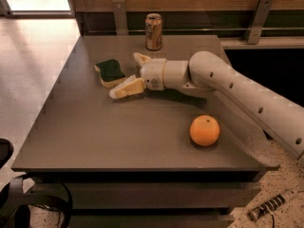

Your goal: Pick sponge

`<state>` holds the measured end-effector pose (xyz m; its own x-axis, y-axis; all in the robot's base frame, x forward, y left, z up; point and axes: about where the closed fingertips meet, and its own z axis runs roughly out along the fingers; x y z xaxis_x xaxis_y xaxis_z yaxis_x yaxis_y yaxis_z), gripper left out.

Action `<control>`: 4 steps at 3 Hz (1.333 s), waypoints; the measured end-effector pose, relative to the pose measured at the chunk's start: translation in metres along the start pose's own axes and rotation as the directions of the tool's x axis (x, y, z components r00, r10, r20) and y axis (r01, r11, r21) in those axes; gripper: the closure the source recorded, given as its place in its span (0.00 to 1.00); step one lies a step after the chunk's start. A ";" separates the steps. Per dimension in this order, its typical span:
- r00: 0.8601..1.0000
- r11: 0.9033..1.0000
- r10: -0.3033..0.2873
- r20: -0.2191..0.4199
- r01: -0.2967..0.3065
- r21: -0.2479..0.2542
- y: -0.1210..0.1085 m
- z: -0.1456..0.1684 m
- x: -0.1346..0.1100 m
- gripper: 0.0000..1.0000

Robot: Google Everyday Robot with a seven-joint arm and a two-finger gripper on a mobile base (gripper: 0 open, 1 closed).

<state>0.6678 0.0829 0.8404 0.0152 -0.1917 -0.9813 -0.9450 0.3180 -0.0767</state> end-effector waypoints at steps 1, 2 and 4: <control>1.000 1.000 0.000 0.025 0.000 0.006 0.007 0.014 -0.010 0.00; 0.999 0.999 -0.015 -0.028 0.016 0.032 0.012 0.027 -0.010 0.00; 0.986 0.998 -0.006 -0.166 0.016 0.055 0.012 0.038 0.015 0.16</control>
Offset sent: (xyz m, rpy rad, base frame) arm -0.0004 0.0367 0.0006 -0.1258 -0.0125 -0.0893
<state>0.6693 0.1191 0.8185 -0.0333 -0.3454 -0.9379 -0.9252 0.3655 -0.1017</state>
